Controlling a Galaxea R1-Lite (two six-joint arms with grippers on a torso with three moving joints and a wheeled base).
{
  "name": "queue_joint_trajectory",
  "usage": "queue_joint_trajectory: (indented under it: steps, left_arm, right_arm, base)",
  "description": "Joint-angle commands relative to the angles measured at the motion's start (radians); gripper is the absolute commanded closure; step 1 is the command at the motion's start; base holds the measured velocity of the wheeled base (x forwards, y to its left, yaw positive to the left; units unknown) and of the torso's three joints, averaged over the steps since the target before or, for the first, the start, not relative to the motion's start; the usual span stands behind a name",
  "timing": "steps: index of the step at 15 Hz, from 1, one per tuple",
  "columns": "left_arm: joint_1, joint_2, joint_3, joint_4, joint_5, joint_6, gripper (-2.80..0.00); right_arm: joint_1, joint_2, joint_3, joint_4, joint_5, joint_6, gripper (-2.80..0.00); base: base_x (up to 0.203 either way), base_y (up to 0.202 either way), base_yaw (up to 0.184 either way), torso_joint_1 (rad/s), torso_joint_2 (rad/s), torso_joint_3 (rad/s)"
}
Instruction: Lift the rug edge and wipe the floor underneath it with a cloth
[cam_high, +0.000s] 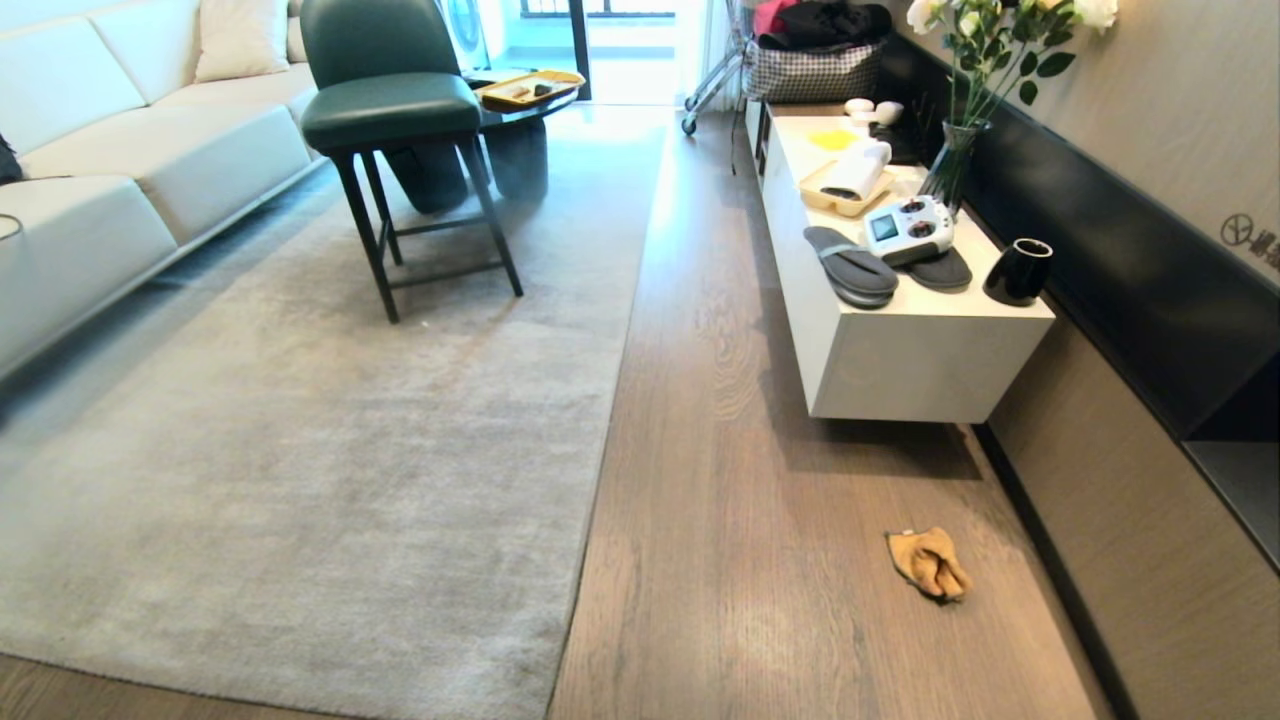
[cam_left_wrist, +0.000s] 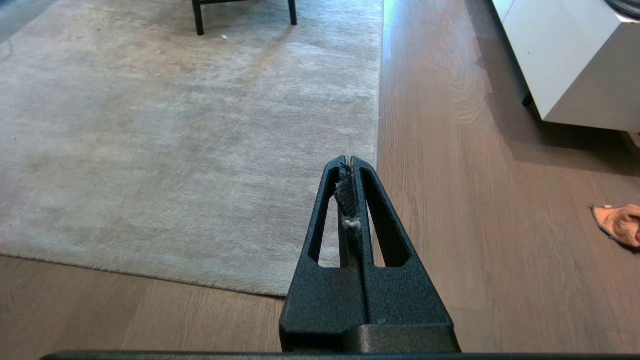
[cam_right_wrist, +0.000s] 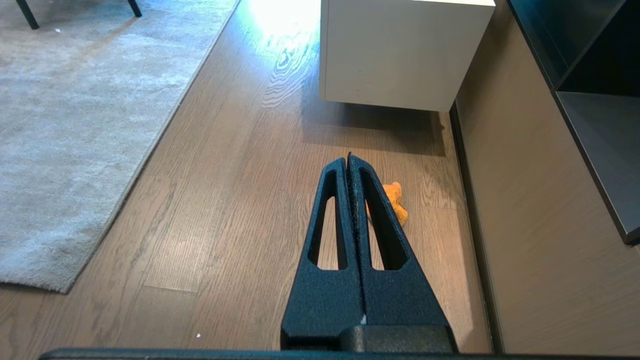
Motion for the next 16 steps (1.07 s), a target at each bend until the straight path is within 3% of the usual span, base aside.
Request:
queue_joint_trajectory:
  steps: [1,8,16]
  left_arm:
    - [0.000,0.000,0.000,0.000,0.000,-0.001,0.00]
    - [0.000,0.000,0.000,0.000,0.000,-0.001,0.00]
    - [0.000,0.000,0.000,0.000,0.000,-0.001,0.00]
  right_arm:
    - [0.000,0.001,0.000,0.000,0.001,0.000,0.00]
    - [0.000,0.001,0.000,0.001,0.001,-0.009,0.00]
    - [0.000,0.001,0.000,0.001,0.001,-0.015,0.00]
  base:
    - [0.000,0.000,0.000,0.000,0.00,0.000]
    - [0.000,0.000,0.000,-0.002,-0.01,0.002]
    - [0.000,0.000,0.000,-0.022,-0.38,-0.202]
